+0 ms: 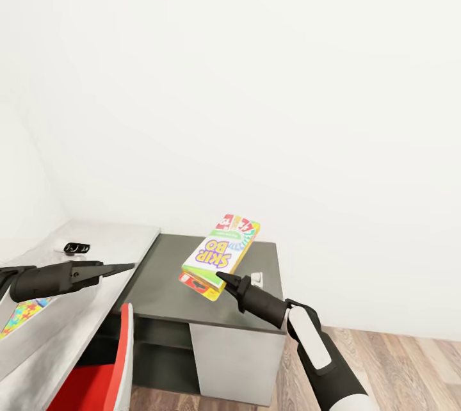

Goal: Put all the toys in the child's room - the three board games (two on the bed and one on the table), the two jigsaw puzzles on the table, and the tennis ball on the table - inside the toy box on the table in the child's room.

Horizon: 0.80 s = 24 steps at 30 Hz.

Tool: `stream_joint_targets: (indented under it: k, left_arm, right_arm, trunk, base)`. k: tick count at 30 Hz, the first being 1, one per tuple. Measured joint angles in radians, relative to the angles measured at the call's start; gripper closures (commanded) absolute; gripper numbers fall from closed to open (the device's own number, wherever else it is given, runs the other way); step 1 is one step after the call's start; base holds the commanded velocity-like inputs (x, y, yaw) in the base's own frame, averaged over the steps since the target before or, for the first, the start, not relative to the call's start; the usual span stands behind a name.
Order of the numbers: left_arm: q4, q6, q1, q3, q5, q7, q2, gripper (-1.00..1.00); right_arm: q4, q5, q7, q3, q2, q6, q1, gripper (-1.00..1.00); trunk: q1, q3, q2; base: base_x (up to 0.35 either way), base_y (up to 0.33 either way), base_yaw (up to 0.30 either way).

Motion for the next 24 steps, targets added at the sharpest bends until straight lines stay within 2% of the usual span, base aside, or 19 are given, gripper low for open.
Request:
stream_joint_targets:
  k: [19,24]
  left_arm:
    - [-0.004,0.000,0.000,-0.007,-0.001,0.000,-0.001,-1.00]
    - [-0.004,0.000,0.000,-0.008,-0.001,0.000,-0.001,-1.00]
  right_arm:
    - [0.002,0.004,0.003,-0.004,-0.001,-0.002,0.000,1.00]
    - [0.001,0.000,0.006,-0.005,-0.001,-0.001,0.000,1.00]
  trunk:
    - [-0.073,0.060,0.133]
    - [-0.092,0.075,0.168]
  base:
    - [0.000,0.000,0.288]
    - [0.000,0.000,0.103]
